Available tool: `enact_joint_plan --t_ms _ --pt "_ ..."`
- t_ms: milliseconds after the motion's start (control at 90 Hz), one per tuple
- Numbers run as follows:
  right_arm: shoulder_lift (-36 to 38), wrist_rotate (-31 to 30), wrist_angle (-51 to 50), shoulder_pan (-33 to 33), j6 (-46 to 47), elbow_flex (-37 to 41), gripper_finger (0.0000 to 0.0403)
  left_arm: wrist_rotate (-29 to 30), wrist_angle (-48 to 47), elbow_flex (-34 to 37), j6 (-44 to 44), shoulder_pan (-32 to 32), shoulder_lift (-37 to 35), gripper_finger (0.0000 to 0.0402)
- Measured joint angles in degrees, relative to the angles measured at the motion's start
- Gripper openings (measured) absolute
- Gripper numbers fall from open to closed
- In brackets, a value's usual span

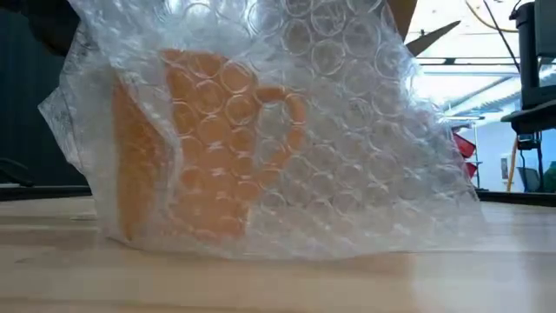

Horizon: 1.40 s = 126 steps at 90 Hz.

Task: Wrap mug
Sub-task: Wrap the orange cup with the bubble wrap

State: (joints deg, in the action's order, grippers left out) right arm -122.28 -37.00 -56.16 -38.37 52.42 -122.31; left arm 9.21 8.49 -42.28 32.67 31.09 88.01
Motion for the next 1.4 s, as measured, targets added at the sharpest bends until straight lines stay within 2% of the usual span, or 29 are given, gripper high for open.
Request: enact_joint_plan --t_ms 122,267,500,589,667,822,878,1067,1400 --pt "-0.83 2.83 0.32 1.34 -0.68 2.09 0.0168 -0.02 0.00 0.00 -0.02 0.00 0.00 0.0000" --pt "-1.41 1.97 1.34 3.45 -2.85 4.46 0.0157 -0.24 0.00 0.00 -0.03 0.00 0.00 0.0000" --pt "-4.13 7.42 8.97 8.09 -18.34 7.52 0.0155 -0.40 0.01 0.00 -0.04 -0.02 0.00 0.0000" --pt "-4.09 10.26 10.97 9.91 -21.31 7.40 0.0153 -0.42 0.00 0.00 -0.07 -0.02 0.00 0.0000" --pt "-4.95 14.14 11.04 11.60 -22.02 7.40 0.0132 -0.42 -0.01 0.00 -0.05 0.00 0.00 0.0000" --pt "-5.71 27.01 11.66 14.80 -20.17 7.42 0.0030 -0.42 -0.02 0.00 -0.09 -0.02 0.00 0.0000" --pt "-6.49 29.84 11.87 15.52 -20.33 7.38 0.0011 -0.44 -0.06 0.00 -0.08 -0.02 0.00 0.0000" --pt "-8.20 34.42 9.09 17.24 -18.11 7.37 0.0002 -0.44 0.04 0.00 -0.04 -0.02 0.00 0.0000" --pt "-11.19 37.40 8.86 17.73 -19.00 7.14 0.0000 -1.68 -2.01 -1.97 -0.81 0.22 -2.08 0.0000"
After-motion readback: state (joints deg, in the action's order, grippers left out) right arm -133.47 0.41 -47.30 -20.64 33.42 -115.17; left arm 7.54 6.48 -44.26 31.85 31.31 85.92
